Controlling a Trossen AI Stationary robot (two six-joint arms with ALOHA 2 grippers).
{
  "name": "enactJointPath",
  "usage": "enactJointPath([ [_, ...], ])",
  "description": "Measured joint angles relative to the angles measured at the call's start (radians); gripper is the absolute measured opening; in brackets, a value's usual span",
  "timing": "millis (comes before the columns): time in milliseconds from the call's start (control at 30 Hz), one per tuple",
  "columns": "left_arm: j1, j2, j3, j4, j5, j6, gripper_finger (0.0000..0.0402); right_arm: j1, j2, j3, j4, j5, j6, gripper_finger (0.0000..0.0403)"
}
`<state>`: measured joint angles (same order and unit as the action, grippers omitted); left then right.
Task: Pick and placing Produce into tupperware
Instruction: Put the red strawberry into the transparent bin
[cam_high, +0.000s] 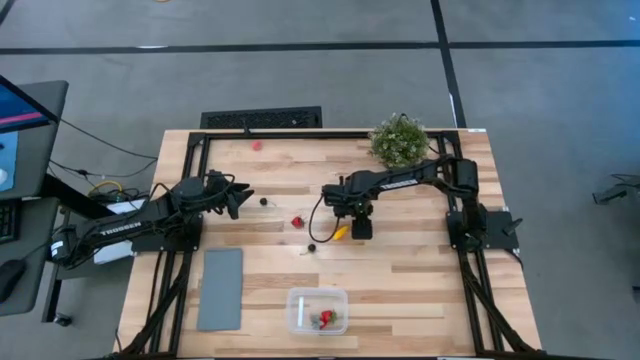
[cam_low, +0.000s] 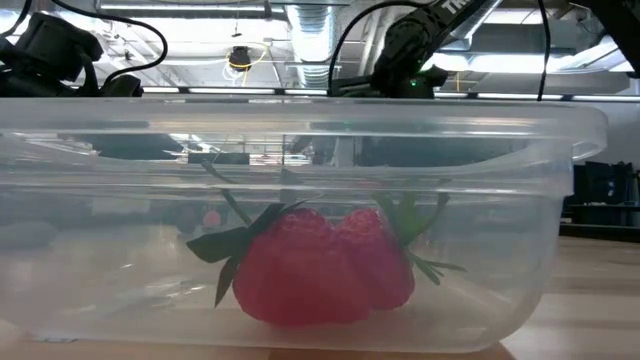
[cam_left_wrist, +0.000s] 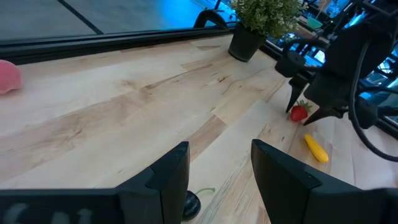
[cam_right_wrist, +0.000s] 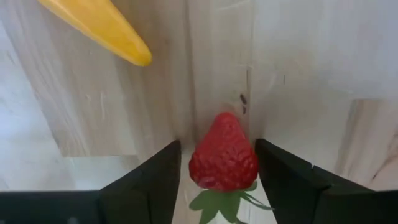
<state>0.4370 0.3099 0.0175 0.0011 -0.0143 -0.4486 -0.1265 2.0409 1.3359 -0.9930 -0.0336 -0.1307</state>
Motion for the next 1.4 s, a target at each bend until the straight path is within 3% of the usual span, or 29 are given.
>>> enactJointPath([
  [367, 0.000, 0.000, 0.000, 0.003, -0.026, 0.000, 0.0163, 0.007, -0.006, -0.025, 0.041, 0.002, 0.011, 0.0171],
  [600, 0.000, 0.000, 0.000, 0.004, -0.027, 0.000, 0.0163, 0.008, -0.006, -0.025, 0.040, 0.012, 0.025, 0.0185],
  [767, 0.000, 0.000, 0.000, 0.004, -0.027, 0.000, 0.0163, 0.008, 0.000, 0.005, 0.007, 0.016, 0.026, 0.0168],
  [1400, 0.000, 0.000, 0.000, 0.004, -0.027, 0.000, 0.0163, 0.009, 0.006, 0.197, -0.115, 0.031, 0.055, 0.0162],
])
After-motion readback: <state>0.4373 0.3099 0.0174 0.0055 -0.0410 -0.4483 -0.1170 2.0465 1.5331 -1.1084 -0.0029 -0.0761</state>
